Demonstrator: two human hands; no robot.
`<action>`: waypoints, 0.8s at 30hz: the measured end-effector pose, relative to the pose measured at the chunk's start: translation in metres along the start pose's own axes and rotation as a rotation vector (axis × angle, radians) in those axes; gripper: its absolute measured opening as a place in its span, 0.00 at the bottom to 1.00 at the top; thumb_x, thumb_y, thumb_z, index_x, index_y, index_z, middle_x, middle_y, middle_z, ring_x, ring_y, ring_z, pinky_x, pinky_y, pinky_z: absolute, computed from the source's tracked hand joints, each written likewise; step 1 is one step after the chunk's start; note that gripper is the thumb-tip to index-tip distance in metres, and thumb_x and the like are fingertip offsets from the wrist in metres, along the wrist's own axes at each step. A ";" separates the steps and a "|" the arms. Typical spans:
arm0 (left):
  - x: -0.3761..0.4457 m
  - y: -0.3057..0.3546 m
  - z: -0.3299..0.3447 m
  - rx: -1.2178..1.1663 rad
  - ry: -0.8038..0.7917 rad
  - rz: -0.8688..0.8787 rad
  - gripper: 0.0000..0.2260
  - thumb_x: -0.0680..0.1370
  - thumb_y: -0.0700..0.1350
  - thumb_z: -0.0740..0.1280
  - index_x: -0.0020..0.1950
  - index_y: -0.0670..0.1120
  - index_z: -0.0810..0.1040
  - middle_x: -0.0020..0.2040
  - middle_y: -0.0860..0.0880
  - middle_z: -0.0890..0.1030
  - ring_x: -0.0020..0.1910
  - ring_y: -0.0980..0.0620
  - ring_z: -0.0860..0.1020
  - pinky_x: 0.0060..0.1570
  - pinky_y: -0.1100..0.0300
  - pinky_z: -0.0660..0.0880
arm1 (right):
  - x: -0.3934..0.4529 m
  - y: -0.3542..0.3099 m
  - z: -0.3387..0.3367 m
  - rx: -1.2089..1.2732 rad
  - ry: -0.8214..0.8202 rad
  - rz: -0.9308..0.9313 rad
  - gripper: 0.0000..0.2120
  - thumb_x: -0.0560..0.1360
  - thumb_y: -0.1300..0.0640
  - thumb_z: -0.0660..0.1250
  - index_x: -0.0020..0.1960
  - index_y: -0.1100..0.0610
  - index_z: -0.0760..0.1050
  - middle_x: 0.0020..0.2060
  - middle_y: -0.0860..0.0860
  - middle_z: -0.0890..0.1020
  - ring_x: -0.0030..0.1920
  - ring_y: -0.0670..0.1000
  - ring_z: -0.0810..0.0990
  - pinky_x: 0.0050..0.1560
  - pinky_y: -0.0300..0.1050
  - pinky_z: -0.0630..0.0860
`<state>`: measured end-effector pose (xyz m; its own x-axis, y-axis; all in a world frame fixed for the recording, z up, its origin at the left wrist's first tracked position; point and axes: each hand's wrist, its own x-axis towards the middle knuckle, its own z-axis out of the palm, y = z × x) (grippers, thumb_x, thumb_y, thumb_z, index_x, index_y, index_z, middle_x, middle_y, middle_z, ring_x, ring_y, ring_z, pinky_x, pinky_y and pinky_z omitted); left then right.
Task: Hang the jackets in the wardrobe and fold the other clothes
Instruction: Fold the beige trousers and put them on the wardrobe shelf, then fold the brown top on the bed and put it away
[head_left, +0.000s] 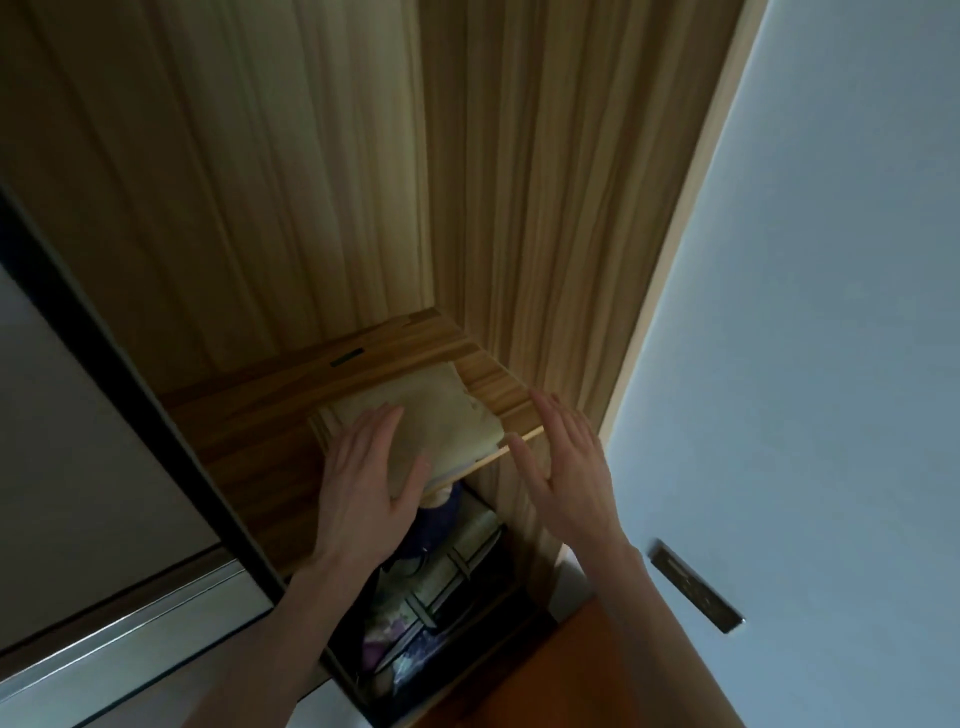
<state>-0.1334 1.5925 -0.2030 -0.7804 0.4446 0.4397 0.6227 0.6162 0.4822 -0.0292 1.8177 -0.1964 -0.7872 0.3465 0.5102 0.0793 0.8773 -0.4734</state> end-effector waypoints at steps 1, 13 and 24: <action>-0.002 0.003 -0.001 -0.015 -0.008 0.017 0.31 0.84 0.64 0.54 0.81 0.48 0.65 0.79 0.48 0.69 0.79 0.48 0.64 0.78 0.43 0.62 | -0.007 -0.004 -0.008 -0.023 0.007 0.016 0.31 0.85 0.35 0.52 0.81 0.52 0.63 0.78 0.47 0.69 0.80 0.48 0.62 0.80 0.47 0.57; -0.071 0.057 -0.028 -0.210 -0.173 0.415 0.27 0.84 0.60 0.58 0.79 0.45 0.69 0.78 0.47 0.71 0.80 0.48 0.64 0.78 0.43 0.63 | -0.161 -0.054 -0.103 -0.269 0.186 0.271 0.31 0.84 0.35 0.53 0.79 0.53 0.68 0.75 0.47 0.74 0.81 0.49 0.62 0.80 0.56 0.58; -0.210 0.145 -0.016 -0.364 -0.389 0.697 0.27 0.84 0.60 0.59 0.78 0.46 0.70 0.78 0.48 0.71 0.80 0.49 0.65 0.76 0.42 0.67 | -0.361 -0.110 -0.187 -0.574 0.276 0.614 0.32 0.83 0.34 0.55 0.79 0.52 0.69 0.77 0.48 0.72 0.81 0.48 0.62 0.82 0.52 0.54</action>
<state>0.1218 1.5780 -0.2135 -0.1380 0.8734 0.4670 0.8927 -0.0946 0.4407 0.3607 1.6584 -0.1940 -0.3349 0.8137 0.4752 0.7925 0.5160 -0.3250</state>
